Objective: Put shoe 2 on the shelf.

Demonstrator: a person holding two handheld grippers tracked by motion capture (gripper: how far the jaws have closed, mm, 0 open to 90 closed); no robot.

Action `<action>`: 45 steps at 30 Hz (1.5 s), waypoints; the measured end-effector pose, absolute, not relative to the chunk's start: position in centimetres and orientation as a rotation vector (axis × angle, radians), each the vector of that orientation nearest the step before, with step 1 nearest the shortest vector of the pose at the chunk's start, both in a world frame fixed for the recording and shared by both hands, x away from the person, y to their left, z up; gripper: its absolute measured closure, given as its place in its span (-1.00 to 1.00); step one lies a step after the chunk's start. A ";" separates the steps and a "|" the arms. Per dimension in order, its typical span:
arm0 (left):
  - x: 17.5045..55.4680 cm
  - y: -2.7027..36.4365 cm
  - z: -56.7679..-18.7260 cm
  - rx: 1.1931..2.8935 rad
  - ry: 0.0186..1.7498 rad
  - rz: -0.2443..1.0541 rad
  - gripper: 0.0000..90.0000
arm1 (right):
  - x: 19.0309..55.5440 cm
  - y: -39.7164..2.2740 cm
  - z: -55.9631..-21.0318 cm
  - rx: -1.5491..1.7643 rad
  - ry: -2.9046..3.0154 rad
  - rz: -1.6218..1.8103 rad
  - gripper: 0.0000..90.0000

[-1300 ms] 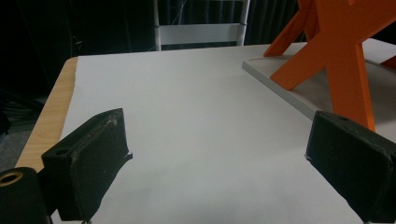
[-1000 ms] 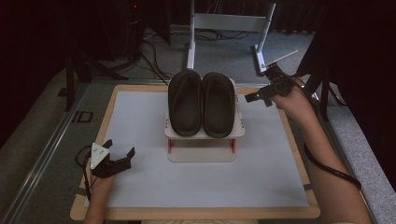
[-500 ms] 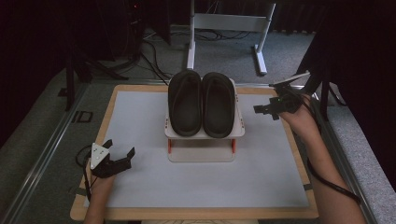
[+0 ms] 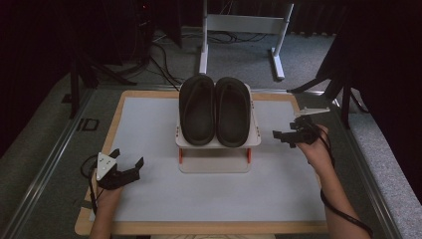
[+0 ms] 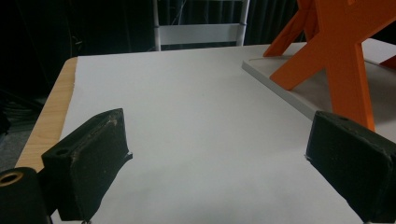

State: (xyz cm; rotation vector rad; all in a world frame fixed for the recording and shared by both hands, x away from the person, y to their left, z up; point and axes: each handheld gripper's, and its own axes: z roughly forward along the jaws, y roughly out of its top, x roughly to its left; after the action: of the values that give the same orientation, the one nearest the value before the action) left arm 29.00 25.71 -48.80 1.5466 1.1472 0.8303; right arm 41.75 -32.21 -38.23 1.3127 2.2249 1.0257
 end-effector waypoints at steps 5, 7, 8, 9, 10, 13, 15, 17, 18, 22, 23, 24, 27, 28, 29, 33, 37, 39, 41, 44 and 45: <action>29.0 25.7 -48.8 1.547 1.147 0.830 -0.88 | 41.0 -32.9 -40.5 1.319 2.212 1.046 -0.67; 29.0 25.7 -48.8 1.546 1.148 0.830 -0.88 | 40.8 -33.0 -41.3 1.321 2.202 1.047 -0.67; 29.0 25.7 -48.8 1.547 1.148 0.830 -0.88 | 40.6 -33.1 -41.7 1.328 2.195 1.050 -0.67; 29.0 25.7 -48.8 1.545 1.148 0.830 -0.88 | 40.5 -33.2 -42.0 1.330 2.186 1.047 -0.67; 29.0 25.7 -48.8 1.546 1.148 0.830 -0.88 | 40.3 -33.3 -42.4 1.336 2.178 1.048 -0.67; 29.0 25.7 -48.8 1.546 1.148 0.830 -0.88 | 39.8 -33.6 -43.3 1.357 2.162 1.060 -0.67; 29.0 25.7 -48.8 1.546 1.148 0.830 -0.88 | 39.3 -33.7 -43.8 1.349 2.150 1.063 -0.69; 29.0 25.7 -48.8 1.546 1.148 0.830 -0.88 | 38.7 -33.8 -44.3 1.332 2.140 1.059 -0.69; 29.0 25.7 -48.8 1.546 1.148 0.830 -0.88 | 38.7 -33.8 -44.3 1.332 2.140 1.059 -0.69; 29.0 25.7 -48.8 1.548 1.146 0.831 -0.88 | 37.5 -34.0 -45.3 1.328 2.099 1.054 -0.70; 29.0 25.7 -48.8 1.548 1.146 0.831 -0.88 | 37.2 -34.1 -45.5 1.328 2.096 1.055 -0.70; 29.0 25.7 -48.8 1.546 1.148 0.830 -0.88 | 37.1 -34.1 -45.7 1.329 2.094 1.057 -0.70; 29.0 25.7 -48.8 1.546 1.148 0.830 -0.88 | 36.4 -34.4 -46.3 1.336 2.062 1.036 -0.71; 29.0 25.7 -48.8 1.546 1.148 0.830 -0.88 | 36.2 -34.5 -46.4 1.339 2.058 1.029 -0.72; 29.0 25.7 -48.8 1.545 1.148 0.829 -0.88 | 36.0 -34.6 -46.6 1.342 2.052 1.033 -0.73; 29.0 25.7 -48.8 1.547 1.147 0.830 -0.88 | 35.1 -35.2 -46.8 1.369 1.995 1.034 -0.73; 29.0 25.7 -48.8 1.548 1.145 0.831 -0.88 | 34.7 -35.5 -47.1 1.372 1.989 1.031 -0.73; 29.0 25.7 -48.8 1.547 1.145 0.831 -0.88 | 34.6 -35.6 -47.2 1.362 2.008 1.009 -0.73; 29.0 25.7 -48.8 1.548 1.146 0.831 -0.88 | 34.4 -35.7 -47.3 1.360 1.994 0.998 -0.73; 29.0 25.7 -48.8 1.549 1.144 0.831 -0.88 | 34.0 -36.0 -47.5 1.363 1.969 0.992 -0.72; 29.0 25.7 -48.8 1.549 1.143 0.832 -0.88 | 34.0 -36.1 -47.5 1.366 1.971 0.997 -0.72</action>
State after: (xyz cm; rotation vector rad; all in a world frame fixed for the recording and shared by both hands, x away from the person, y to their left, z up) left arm 28.97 25.71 -48.80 1.5490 1.1427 0.8321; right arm 34.01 -36.10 -47.55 1.3658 1.9709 0.9966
